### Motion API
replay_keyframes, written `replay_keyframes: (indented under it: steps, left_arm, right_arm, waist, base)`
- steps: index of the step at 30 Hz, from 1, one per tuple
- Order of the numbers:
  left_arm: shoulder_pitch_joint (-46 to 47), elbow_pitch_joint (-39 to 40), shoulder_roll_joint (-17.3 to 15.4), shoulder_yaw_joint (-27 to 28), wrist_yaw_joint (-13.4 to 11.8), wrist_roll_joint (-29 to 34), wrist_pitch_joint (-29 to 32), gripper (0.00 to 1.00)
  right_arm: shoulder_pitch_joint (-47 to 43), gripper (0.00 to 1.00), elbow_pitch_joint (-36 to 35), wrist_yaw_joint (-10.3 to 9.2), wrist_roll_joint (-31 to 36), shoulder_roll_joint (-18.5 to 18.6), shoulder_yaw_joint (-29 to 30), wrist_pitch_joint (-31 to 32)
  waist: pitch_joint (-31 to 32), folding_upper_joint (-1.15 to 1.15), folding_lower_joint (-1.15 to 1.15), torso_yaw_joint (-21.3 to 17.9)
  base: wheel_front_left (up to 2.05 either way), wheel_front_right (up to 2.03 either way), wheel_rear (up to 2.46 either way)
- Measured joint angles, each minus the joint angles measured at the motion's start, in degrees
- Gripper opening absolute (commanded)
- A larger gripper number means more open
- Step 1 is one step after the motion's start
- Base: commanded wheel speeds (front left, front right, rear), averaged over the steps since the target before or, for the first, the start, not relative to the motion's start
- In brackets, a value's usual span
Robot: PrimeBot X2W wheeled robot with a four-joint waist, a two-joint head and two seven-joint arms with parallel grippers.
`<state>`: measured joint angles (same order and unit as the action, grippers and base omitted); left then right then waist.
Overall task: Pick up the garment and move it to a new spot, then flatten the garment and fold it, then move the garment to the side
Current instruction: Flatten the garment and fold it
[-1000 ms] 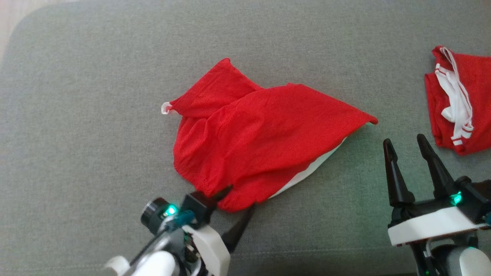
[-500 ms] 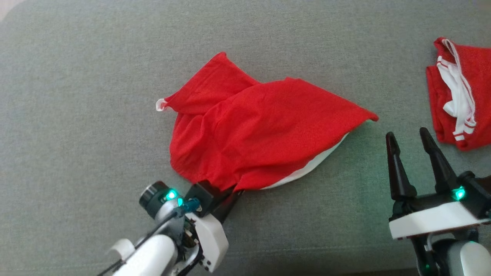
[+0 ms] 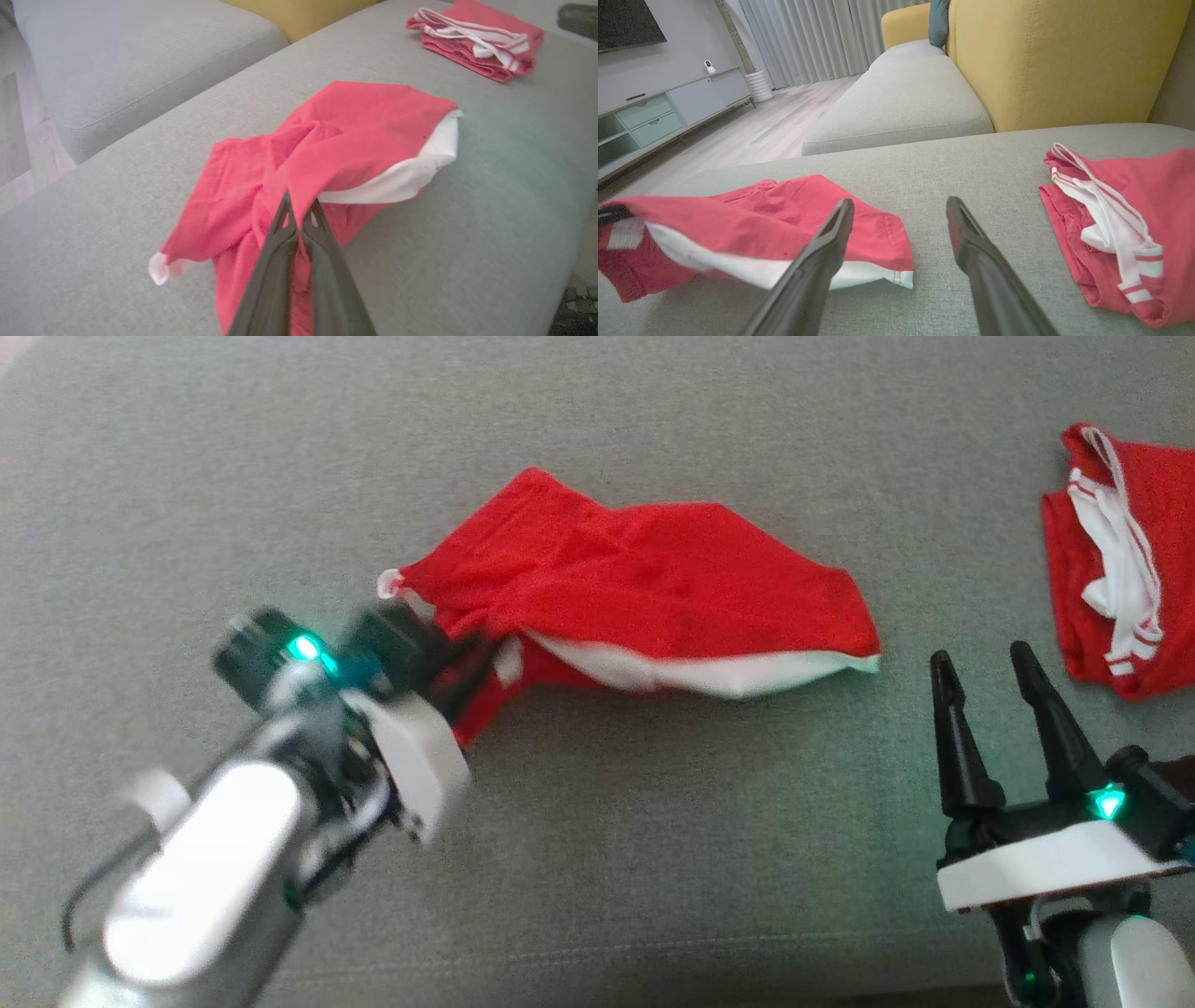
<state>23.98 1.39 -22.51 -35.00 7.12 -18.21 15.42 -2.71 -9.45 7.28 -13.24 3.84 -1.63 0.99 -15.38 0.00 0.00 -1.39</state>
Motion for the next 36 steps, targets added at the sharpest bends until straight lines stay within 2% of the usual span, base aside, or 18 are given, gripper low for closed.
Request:
replay_keyframes:
  steps: [6,13,15,16,21,25,31,36]
  left_arm:
    - [6.1,-8.3,0.0,4.1,-0.1,-3.1,0.6,0.00]
    - [11.0,-21.3,1.4,4.6,-0.1,-5.1,-2.3,0.00]
    - [11.7,-24.2,2.3,5.4,-0.1,-5.7,-4.2,0.84]
    - [11.7,-25.3,2.7,6.0,-0.2,-6.1,-5.1,1.00]
    - [11.0,-26.7,4.4,7.5,-2.1,-6.8,-11.7,1.00]
    - [7.1,-24.2,5.0,9.1,-4.5,-7.4,-17.3,1.00]
    - [-2.0,-17.7,5.2,12.0,-10.2,-7.6,-25.8,1.00]
    - [-7.7,-10.6,5.3,13.6,-14.8,-4.7,-29.2,1.00]
  right_arm:
    - [1.2,1.00,1.3,0.00,-0.5,-0.3,-0.8,-0.6]
    - [2.3,1.00,2.1,0.00,-1.4,-0.8,-1.1,-1.9]
    - [2.3,1.00,2.4,0.00,-1.4,-0.9,-1.1,-2.0]
    - [2.3,1.00,2.5,0.00,-1.4,-0.9,-1.1,-2.1]
    - [2.3,1.00,2.9,0.00,-1.4,-1.0,-0.9,-2.5]
    - [2.3,1.00,2.9,0.00,-1.3,-1.1,-0.4,-2.5]
    - [2.3,1.00,2.4,0.00,0.3,-1.0,0.1,-2.5]
    - [2.2,1.00,1.5,0.00,1.2,-0.5,0.1,-1.6]
  waist:
    - [-1.5,0.00,0.00,-2.5]
    - [-4.4,0.00,0.01,-5.0]
    - [-5.0,0.00,0.01,-5.4]
    - [-5.2,0.00,0.01,-5.5]
    - [-5.0,0.00,0.00,-5.2]
    - [-4.2,0.00,0.00,-4.3]
    - [-2.3,0.00,0.00,-2.8]
    - [-0.3,0.00,0.00,-1.5]
  base:
    - [0.00,0.00,0.00]
    - [0.00,0.00,0.00]
    - [0.00,0.00,0.00]
    - [0.00,0.00,0.00]
    - [0.00,0.00,0.00]
    - [0.00,0.00,0.00]
    - [0.00,0.00,0.00]
    - [0.00,0.00,0.00]
